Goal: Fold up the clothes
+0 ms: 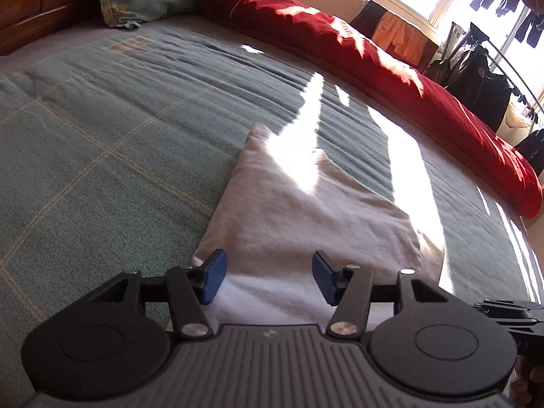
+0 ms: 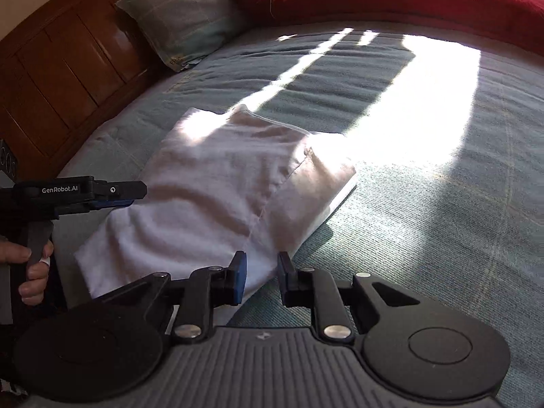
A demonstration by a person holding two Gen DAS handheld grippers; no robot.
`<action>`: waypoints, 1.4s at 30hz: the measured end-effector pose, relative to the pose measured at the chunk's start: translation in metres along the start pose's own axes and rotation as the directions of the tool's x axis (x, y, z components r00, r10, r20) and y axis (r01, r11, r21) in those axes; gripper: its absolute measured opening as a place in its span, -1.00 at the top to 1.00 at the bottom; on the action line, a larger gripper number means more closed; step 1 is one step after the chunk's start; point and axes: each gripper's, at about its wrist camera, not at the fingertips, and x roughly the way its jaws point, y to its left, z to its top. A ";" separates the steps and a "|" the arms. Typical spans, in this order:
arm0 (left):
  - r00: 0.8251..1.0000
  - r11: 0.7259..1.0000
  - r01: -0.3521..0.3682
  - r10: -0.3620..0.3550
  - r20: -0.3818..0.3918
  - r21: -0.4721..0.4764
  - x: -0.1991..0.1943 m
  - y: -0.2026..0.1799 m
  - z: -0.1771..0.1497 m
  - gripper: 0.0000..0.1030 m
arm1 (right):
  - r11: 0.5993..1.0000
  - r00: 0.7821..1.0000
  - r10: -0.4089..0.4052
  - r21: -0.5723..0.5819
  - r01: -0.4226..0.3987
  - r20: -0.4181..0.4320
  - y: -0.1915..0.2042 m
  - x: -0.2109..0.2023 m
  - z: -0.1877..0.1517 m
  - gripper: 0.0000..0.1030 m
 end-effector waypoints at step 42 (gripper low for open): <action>0.996 0.962 0.094 -0.091 -0.023 0.258 -0.060 -0.069 -0.074 -0.35 | 0.990 0.999 -0.041 -0.136 0.043 0.015 -0.024 0.015 0.054 0.49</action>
